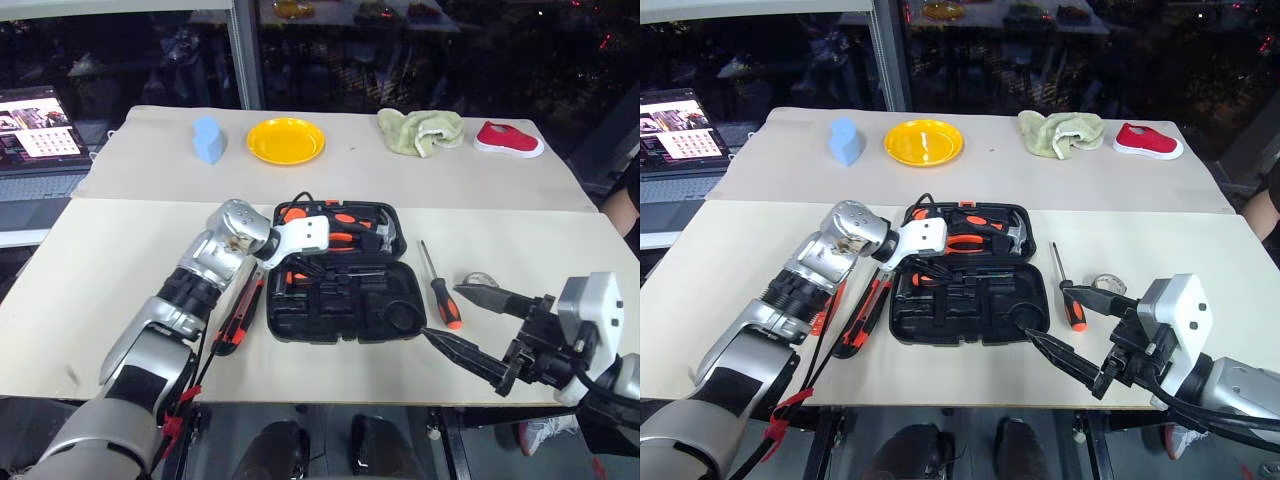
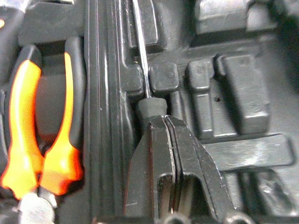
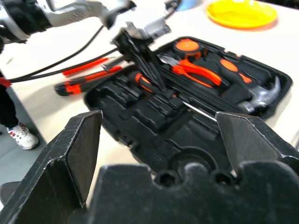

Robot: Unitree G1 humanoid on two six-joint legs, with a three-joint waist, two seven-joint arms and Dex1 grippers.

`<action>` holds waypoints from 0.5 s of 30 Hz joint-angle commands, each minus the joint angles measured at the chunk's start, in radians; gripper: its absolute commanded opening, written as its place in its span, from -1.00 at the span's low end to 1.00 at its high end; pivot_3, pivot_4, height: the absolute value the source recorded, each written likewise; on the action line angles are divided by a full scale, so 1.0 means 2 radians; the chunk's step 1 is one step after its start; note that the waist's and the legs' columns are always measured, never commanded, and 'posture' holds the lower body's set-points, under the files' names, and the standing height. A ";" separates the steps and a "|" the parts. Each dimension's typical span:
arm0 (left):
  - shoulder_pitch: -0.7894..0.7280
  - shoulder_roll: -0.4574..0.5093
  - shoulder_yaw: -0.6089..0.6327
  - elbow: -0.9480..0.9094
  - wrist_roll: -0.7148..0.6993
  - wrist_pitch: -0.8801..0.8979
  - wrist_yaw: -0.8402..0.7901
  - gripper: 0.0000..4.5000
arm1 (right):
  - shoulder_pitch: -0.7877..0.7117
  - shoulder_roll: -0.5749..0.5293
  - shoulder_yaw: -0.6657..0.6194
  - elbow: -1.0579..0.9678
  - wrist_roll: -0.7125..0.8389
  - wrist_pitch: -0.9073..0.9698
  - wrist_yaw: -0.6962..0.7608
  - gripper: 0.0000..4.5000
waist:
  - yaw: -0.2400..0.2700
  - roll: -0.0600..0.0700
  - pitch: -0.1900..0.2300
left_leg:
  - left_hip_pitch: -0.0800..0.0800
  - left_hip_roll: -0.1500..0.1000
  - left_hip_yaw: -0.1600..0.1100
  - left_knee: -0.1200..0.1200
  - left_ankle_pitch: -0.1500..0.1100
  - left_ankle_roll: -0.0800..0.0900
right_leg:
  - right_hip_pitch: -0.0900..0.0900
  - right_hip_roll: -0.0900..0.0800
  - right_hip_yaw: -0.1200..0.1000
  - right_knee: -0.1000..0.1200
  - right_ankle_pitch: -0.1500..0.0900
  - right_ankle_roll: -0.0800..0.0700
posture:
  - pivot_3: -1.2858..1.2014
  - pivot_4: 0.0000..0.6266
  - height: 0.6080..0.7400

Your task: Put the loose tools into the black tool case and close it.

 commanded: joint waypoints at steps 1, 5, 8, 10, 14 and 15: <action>-0.015 0.004 -0.010 -0.001 -0.005 -0.030 -0.003 0.98 | 0.000 -0.014 -0.015 -0.004 0.000 -0.031 0.013 1.00 | -0.006 -0.001 0.000 | 0.000 0.000 0.000 0.000 0.000 0.000 | 0.000 0.000 0.000 0.000 0.000 0.000 | 0.03 -0.52 1.00; -0.016 0.008 -0.008 -0.010 -0.015 -0.028 -0.003 0.98 | -0.064 -0.067 0.025 0.026 -0.021 -0.016 -0.012 1.00 | -0.008 -0.001 0.001 | 0.000 0.000 0.001 0.000 -0.001 0.001 | -0.001 0.000 0.000 0.000 0.000 0.000 | 0.03 -0.52 1.00; -0.014 0.013 -0.005 -0.018 -0.017 -0.025 -0.003 0.98 | -0.112 -0.097 0.056 0.048 -0.034 -0.002 -0.030 1.00 | -0.004 0.000 0.001 | 0.000 0.000 0.001 0.000 0.000 0.001 | -0.002 0.000 0.000 0.000 0.000 -0.001 | 0.03 -0.52 1.00; -0.005 0.027 -0.002 -0.032 -0.017 -0.022 -0.003 0.98 | -0.187 -0.132 0.113 0.083 -0.057 0.011 -0.045 1.00 | -0.003 -0.001 0.001 | -0.001 0.000 0.000 0.000 0.000 0.000 | -0.002 0.000 0.000 0.001 0.000 -0.002 | 0.03 -0.52 1.00; 0.007 0.039 0.007 -0.050 -0.012 -0.018 0.000 0.98 | -0.301 -0.160 0.202 0.141 -0.094 0.023 -0.050 1.00 | -0.004 -0.001 0.001 | -0.002 0.000 0.001 0.000 0.002 -0.003 | -0.003 0.000 0.000 0.001 0.002 -0.006 | 0.03 -0.52 1.00; 0.011 0.041 0.009 -0.058 -0.012 -0.014 0.003 0.98 | -0.330 -0.162 0.228 0.162 -0.110 0.023 -0.052 1.00 | -0.002 -0.001 0.001 | -0.003 0.000 0.001 0.000 0.002 -0.002 | -0.003 0.000 0.000 0.001 0.002 -0.006 | 0.03 -0.52 1.00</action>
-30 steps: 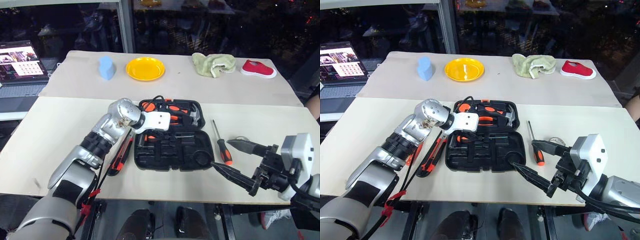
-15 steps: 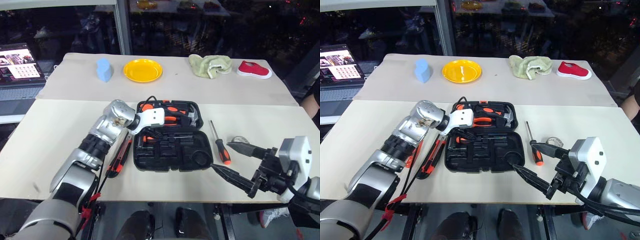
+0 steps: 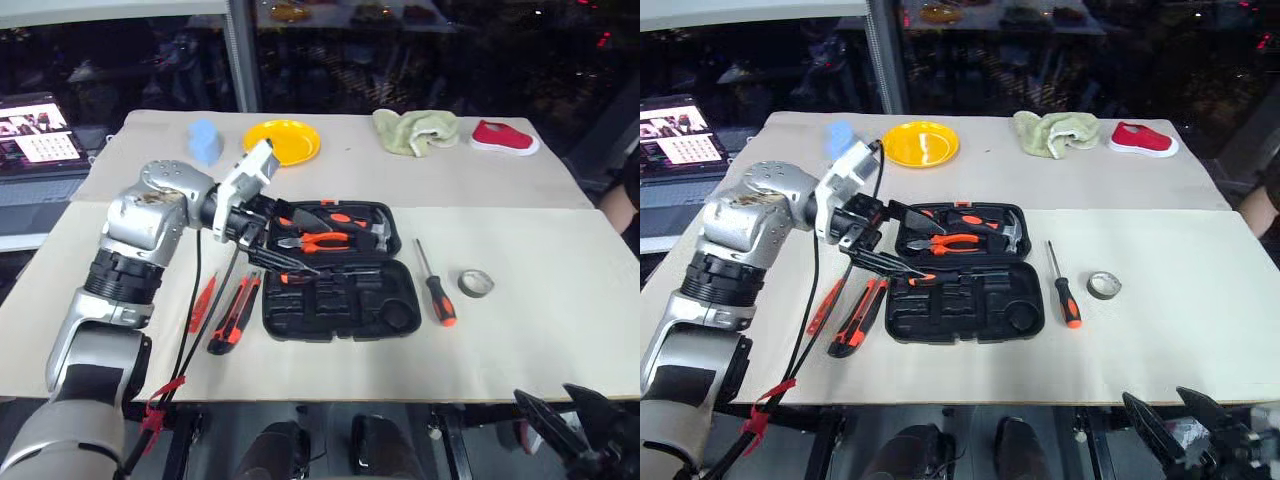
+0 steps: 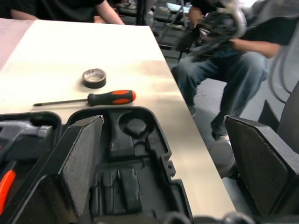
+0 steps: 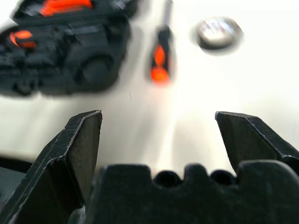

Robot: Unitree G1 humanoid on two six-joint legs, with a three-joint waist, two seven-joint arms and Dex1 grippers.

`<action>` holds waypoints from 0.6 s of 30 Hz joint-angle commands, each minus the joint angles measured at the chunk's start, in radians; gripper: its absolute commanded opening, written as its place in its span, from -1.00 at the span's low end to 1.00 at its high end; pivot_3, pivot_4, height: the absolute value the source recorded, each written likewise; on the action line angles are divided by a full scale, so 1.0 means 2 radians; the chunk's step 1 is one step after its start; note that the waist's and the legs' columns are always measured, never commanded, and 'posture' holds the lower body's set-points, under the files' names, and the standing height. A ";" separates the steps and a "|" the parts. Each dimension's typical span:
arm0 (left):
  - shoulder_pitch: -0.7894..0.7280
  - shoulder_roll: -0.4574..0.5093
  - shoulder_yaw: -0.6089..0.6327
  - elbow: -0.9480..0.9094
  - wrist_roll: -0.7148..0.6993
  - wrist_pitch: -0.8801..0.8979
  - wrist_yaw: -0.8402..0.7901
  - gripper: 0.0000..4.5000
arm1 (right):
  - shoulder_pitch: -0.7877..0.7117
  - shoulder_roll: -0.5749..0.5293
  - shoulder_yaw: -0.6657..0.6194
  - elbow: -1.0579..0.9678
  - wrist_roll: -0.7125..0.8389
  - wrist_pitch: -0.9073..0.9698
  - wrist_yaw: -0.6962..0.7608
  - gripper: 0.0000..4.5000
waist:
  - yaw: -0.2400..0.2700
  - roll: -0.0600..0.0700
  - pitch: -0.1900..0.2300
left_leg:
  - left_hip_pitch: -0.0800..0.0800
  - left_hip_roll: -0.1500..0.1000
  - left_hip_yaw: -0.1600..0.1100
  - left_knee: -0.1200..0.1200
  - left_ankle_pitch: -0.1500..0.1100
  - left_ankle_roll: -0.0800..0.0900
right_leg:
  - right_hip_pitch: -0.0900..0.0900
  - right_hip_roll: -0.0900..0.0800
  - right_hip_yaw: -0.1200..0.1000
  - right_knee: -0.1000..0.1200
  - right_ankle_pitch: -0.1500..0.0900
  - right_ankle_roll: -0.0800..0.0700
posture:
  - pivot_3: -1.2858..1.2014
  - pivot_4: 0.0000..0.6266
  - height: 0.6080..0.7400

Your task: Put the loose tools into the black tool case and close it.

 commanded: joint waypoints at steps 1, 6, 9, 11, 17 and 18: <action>0.010 0.014 0.025 -0.034 -0.003 0.008 0.005 0.98 | -0.089 -0.012 0.086 0.060 -0.052 0.005 -0.005 1.00 | 0.001 -0.001 0.000 | 0.000 0.000 0.000 0.000 0.001 0.002 | 0.000 0.000 0.000 0.000 0.000 0.000 | 0.03 -0.52 1.00; 0.018 0.021 0.034 -0.051 -0.004 0.021 0.012 0.98 | -0.161 0.004 0.146 0.122 -0.102 0.006 -0.020 1.00 | 0.006 -0.001 0.000 | -0.002 0.000 -0.001 0.000 0.002 0.003 | -0.002 0.000 -0.001 0.000 0.000 0.000 | 0.03 -0.52 1.00; 0.020 0.022 0.035 -0.056 0.000 0.023 0.017 0.98 | -0.179 0.014 0.168 0.142 -0.115 0.017 -0.023 1.00 | 0.006 -0.001 0.000 | -0.004 -0.001 0.000 0.000 0.002 0.003 | -0.005 0.000 -0.001 0.001 0.000 0.000 | 0.03 -0.52 1.00; 0.021 0.021 0.035 -0.057 0.005 0.020 0.022 0.98 | -0.186 0.021 0.183 0.145 -0.120 0.020 -0.020 1.00 | 0.006 -0.001 0.000 | -0.005 -0.001 0.000 0.000 0.002 0.002 | -0.007 0.000 -0.001 0.001 0.001 -0.001 | 0.03 -0.52 1.00; 0.017 0.012 0.033 -0.052 0.013 0.011 0.030 1.00 | -0.216 0.055 0.195 0.169 -0.161 0.004 -0.050 0.67 | 0.001 -0.001 0.000 | -0.005 -0.001 0.000 0.000 0.002 0.002 | -0.006 0.001 0.000 0.001 0.001 -0.001 | 0.03 -0.52 1.00; 0.016 0.012 0.032 -0.050 0.016 0.008 0.030 1.00 | -0.216 0.059 0.192 0.167 -0.164 0.003 -0.052 0.52 | 0.000 -0.001 0.000 | -0.005 -0.001 0.000 0.000 0.002 0.002 | -0.006 0.001 0.000 0.001 0.001 -0.001 | 0.03 -0.52 1.00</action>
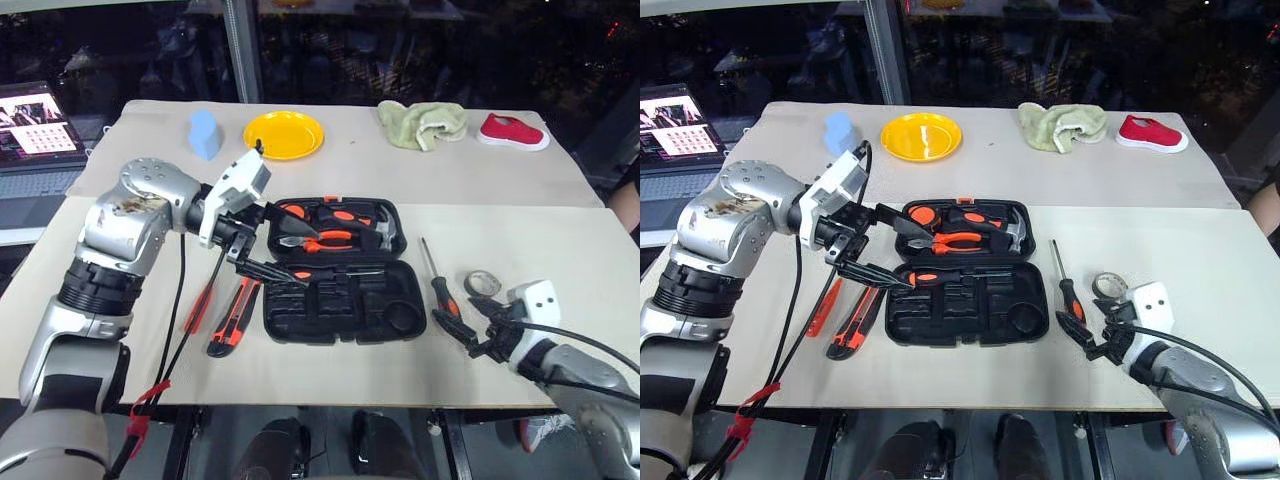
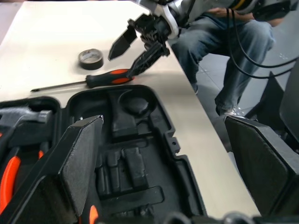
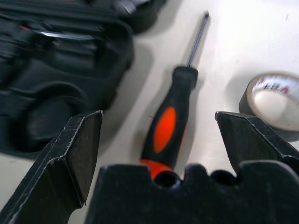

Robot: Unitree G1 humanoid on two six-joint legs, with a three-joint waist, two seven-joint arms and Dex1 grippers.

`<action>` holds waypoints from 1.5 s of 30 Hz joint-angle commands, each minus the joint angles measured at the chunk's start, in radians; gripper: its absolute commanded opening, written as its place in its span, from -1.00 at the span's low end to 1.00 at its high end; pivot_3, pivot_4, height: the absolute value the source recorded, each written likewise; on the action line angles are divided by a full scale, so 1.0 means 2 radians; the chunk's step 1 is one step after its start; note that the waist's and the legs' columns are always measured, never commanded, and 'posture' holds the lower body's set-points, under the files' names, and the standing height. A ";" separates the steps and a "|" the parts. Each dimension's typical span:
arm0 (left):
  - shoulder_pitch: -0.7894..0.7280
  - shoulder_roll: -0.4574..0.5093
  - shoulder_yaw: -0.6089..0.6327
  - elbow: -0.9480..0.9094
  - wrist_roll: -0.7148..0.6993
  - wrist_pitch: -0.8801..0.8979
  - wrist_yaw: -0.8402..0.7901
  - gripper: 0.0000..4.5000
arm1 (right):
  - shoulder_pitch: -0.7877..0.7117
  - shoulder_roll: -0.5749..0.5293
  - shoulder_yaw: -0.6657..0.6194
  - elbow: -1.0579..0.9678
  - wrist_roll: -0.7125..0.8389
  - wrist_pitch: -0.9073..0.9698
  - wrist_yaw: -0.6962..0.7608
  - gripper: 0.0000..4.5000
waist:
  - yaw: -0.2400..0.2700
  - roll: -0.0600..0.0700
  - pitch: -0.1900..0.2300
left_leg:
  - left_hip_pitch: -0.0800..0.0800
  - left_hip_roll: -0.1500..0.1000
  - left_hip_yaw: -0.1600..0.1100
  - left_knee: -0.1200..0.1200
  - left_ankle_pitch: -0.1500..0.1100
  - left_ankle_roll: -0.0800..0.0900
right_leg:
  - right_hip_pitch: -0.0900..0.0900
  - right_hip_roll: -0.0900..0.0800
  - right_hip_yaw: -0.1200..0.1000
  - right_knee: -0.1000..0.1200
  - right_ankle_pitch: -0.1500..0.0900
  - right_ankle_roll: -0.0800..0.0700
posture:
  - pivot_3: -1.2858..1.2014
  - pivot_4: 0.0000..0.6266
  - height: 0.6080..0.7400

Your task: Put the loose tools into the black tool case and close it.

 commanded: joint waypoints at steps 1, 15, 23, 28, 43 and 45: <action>-0.010 -0.002 0.009 -0.003 0.007 -0.014 0.003 1.00 | -0.004 0.010 -0.013 -0.005 -0.014 -0.014 -0.009 0.37 | -0.001 0.000 0.000 | 0.000 0.000 0.000 0.000 0.000 0.000 | 0.000 0.000 0.000 0.000 0.000 0.000 | 0.03 -0.52 1.00; -0.006 0.008 0.026 0.015 0.024 -0.030 0.010 1.00 | -0.015 -0.076 -0.157 -0.108 0.115 0.050 0.068 -0.55 | -0.003 0.000 0.000 | 0.000 0.000 0.000 0.000 0.001 -0.001 | 0.000 0.000 0.000 0.001 0.001 -0.001 | 0.03 -0.52 1.00; 0.010 0.029 0.041 -0.014 0.017 -0.017 0.017 1.00 | -0.179 -0.206 0.039 -0.033 0.063 -0.017 0.326 -0.55 | -0.007 0.000 0.000 | 0.001 0.002 0.001 0.000 0.000 0.000 | 0.001 0.001 -0.001 0.000 0.001 -0.001 | 0.03 -0.52 1.00; 0.011 0.035 0.042 -0.018 0.017 -0.014 0.018 1.00 | -0.297 -0.168 0.166 0.097 -0.056 -0.116 0.403 -0.55 | -0.004 -0.001 0.000 | 0.000 0.001 0.001 0.002 0.000 0.001 | 0.001 0.001 -0.001 0.000 0.002 -0.001 | 0.03 -0.52 1.00; 0.032 0.045 0.052 -0.054 0.011 0.002 0.043 1.00 | -0.396 -0.092 0.234 0.310 -0.186 -0.266 0.482 -0.55 | -0.004 -0.001 0.001 | -0.002 0.000 0.000 0.001 0.001 -0.001 | -0.001 0.000 -0.002 -0.001 0.002 0.000 | 0.03 -0.52 1.00; 0.036 0.044 0.050 -0.059 0.009 0.003 0.044 1.00 | -0.401 -0.080 0.230 0.308 -0.181 -0.252 0.477 -0.55 | -0.004 -0.001 0.001 | -0.002 0.000 0.000 0.001 0.001 -0.001 | -0.001 0.000 -0.001 0.000 0.002 -0.001 | 0.03 -0.52 1.00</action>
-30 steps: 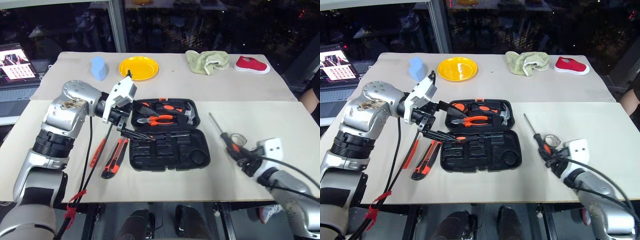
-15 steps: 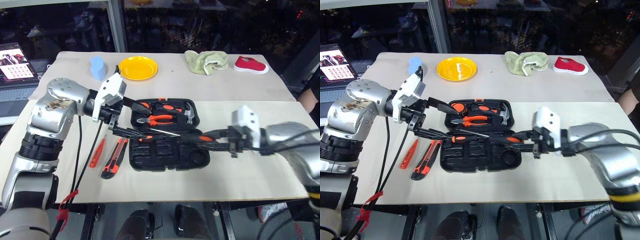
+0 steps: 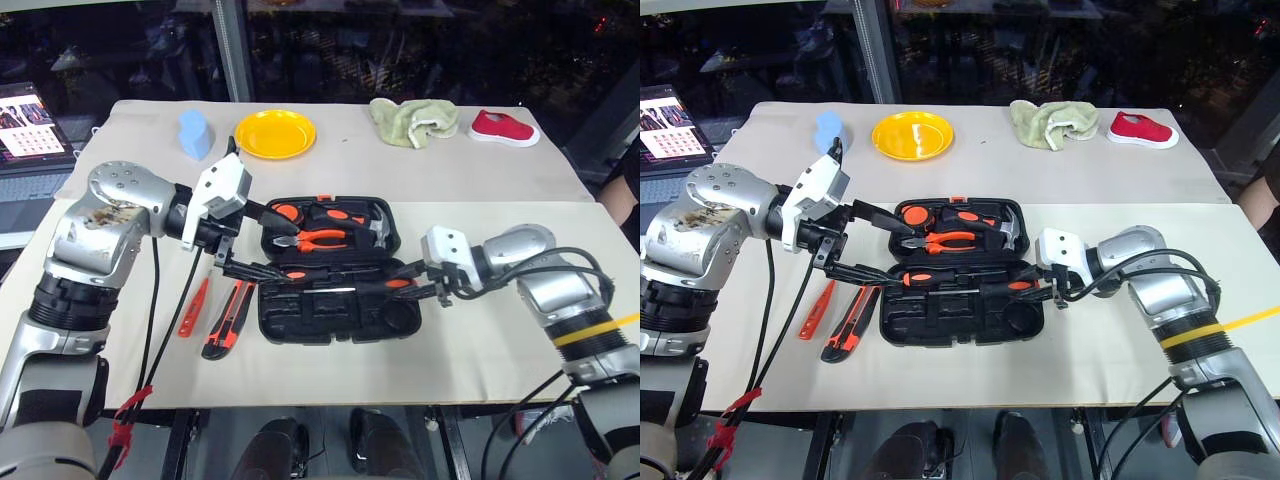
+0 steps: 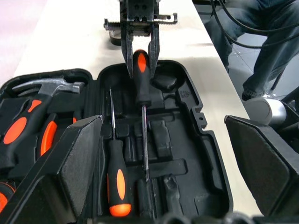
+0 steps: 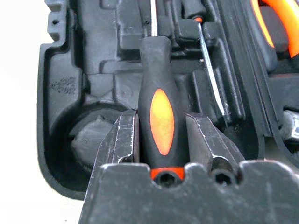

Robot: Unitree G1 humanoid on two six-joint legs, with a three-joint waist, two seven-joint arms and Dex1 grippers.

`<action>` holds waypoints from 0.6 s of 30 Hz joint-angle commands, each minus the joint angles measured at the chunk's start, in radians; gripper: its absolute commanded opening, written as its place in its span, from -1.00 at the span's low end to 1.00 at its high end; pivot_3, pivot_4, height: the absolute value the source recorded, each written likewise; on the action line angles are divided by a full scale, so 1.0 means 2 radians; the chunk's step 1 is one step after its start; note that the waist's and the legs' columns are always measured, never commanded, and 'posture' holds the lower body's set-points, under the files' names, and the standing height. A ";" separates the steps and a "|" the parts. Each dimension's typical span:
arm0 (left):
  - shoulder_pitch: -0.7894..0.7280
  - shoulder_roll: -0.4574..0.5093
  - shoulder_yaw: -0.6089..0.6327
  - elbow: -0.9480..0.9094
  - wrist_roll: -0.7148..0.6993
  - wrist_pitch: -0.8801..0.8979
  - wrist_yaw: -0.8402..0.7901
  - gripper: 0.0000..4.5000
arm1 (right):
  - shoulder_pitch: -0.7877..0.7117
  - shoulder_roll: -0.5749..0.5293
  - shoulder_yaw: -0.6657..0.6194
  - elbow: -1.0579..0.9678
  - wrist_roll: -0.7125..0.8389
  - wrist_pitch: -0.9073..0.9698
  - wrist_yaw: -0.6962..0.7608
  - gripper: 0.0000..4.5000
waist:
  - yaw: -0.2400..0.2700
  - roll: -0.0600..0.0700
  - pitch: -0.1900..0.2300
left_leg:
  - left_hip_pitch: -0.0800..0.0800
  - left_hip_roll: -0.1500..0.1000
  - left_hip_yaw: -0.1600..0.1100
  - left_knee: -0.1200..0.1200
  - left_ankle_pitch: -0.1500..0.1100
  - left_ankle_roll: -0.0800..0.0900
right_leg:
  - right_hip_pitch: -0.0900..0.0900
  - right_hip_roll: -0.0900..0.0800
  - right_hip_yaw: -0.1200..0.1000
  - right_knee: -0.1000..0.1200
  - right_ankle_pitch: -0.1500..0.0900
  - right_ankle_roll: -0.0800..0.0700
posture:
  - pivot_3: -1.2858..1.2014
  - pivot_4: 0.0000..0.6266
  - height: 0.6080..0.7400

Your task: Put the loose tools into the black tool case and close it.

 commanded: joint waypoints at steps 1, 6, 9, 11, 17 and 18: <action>-0.002 0.000 0.016 -0.018 -0.011 0.001 0.005 1.00 | -0.018 0.015 -0.020 -0.004 0.002 0.018 -0.008 -0.55 | 0.000 0.000 0.000 | 0.000 0.000 0.000 0.000 0.000 0.000 | 0.000 0.000 0.000 0.000 0.000 0.000 | 0.03 -0.52 1.00; -0.005 0.000 0.015 -0.007 -0.006 -0.005 0.004 1.00 | -0.020 0.019 -0.020 0.005 -0.007 0.022 -0.006 -0.55 | -0.001 0.000 0.000 | 0.000 0.000 0.000 0.000 0.001 -0.001 | 0.000 0.000 0.000 0.001 0.001 -0.001 | 0.03 -0.52 1.00; -0.010 0.001 0.015 0.004 -0.002 -0.011 0.002 1.00 | -0.017 0.020 -0.020 0.008 -0.010 0.025 -0.004 -0.55 | -0.001 0.000 0.000 | 0.000 0.000 -0.001 0.000 0.001 -0.001 | 0.000 0.000 0.000 0.001 0.001 -0.001 | 0.03 -0.52 1.00; -0.012 0.001 0.015 0.005 -0.001 -0.012 0.002 1.00 | -0.018 0.023 -0.020 0.009 -0.010 0.029 -0.004 -0.55 | -0.001 0.000 0.000 | 0.000 0.000 -0.001 0.000 0.001 -0.001 | 0.000 0.000 0.000 0.001 0.001 -0.001 | 0.03 -0.52 1.00; -0.013 -0.002 0.013 0.004 -0.001 -0.013 0.006 1.00 | -0.012 0.027 -0.023 0.005 -0.010 0.037 -0.005 -0.55 | -0.002 0.000 0.000 | 0.000 0.000 -0.001 0.000 0.001 -0.001 | 0.000 0.000 0.000 0.001 0.001 -0.001 | 0.03 -0.52 1.00; -0.013 -0.002 0.014 0.004 -0.001 -0.012 0.006 1.00 | -0.011 0.026 -0.023 0.004 -0.010 0.037 -0.005 -0.55 | -0.002 0.000 0.000 | 0.000 0.000 -0.001 0.000 0.001 -0.001 | 0.000 0.000 0.000 0.001 0.001 -0.001 | 0.03 -0.52 1.00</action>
